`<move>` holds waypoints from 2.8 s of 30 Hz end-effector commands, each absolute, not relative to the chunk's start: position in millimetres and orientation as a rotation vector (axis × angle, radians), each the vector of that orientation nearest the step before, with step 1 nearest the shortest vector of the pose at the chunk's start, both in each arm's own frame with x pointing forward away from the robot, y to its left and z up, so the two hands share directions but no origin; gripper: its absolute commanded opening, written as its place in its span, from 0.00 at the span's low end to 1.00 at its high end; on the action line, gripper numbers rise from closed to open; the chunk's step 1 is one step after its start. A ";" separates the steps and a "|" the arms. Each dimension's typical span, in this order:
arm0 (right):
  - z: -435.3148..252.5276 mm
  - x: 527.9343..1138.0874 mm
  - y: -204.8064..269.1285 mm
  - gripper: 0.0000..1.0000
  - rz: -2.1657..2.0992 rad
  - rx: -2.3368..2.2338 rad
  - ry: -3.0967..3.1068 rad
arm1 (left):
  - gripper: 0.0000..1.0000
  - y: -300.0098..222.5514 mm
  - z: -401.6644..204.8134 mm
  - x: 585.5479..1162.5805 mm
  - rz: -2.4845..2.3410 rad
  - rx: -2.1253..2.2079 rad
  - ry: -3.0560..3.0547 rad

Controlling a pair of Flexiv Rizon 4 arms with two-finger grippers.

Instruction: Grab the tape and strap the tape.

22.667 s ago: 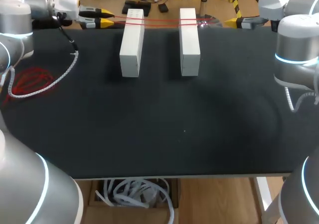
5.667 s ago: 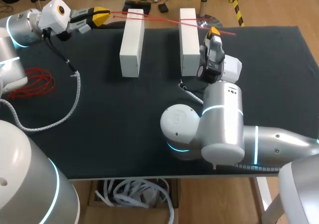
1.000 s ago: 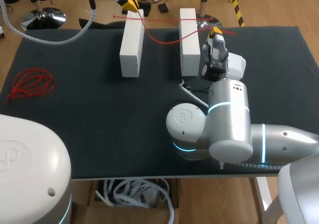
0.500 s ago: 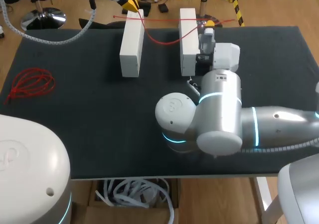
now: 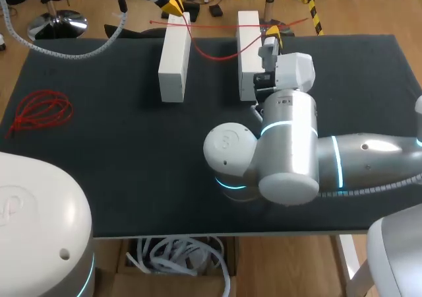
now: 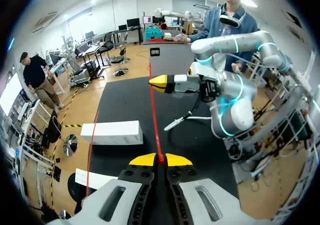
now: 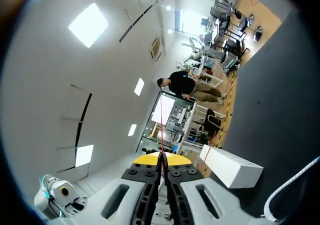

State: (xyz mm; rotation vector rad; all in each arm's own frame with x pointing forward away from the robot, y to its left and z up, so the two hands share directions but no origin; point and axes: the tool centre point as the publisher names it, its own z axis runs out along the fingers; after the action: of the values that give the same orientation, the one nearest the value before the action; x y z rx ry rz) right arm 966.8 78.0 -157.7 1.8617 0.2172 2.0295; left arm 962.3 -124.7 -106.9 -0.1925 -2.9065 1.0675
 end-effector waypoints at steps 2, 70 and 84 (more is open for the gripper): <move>-135.6 970.1 90.4 0.00 1.647 1.790 0.513 | 0.00 -124.6 -106.3 962.5 1.063 -0.192 -2.906; -82.0 979.7 106.4 0.00 1.054 0.844 1.450 | 0.00 -124.6 -106.3 962.5 1.063 -0.192 -2.906; -82.0 979.7 106.4 0.00 1.054 0.844 1.450 | 0.00 -124.6 -106.3 962.5 1.063 -0.192 -2.906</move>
State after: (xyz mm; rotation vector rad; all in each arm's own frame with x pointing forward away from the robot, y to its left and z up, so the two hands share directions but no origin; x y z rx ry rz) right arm 979.8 110.6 -87.4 0.8604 1.3916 1.0281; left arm 962.5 -124.7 -106.7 -0.1931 -2.9056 1.0666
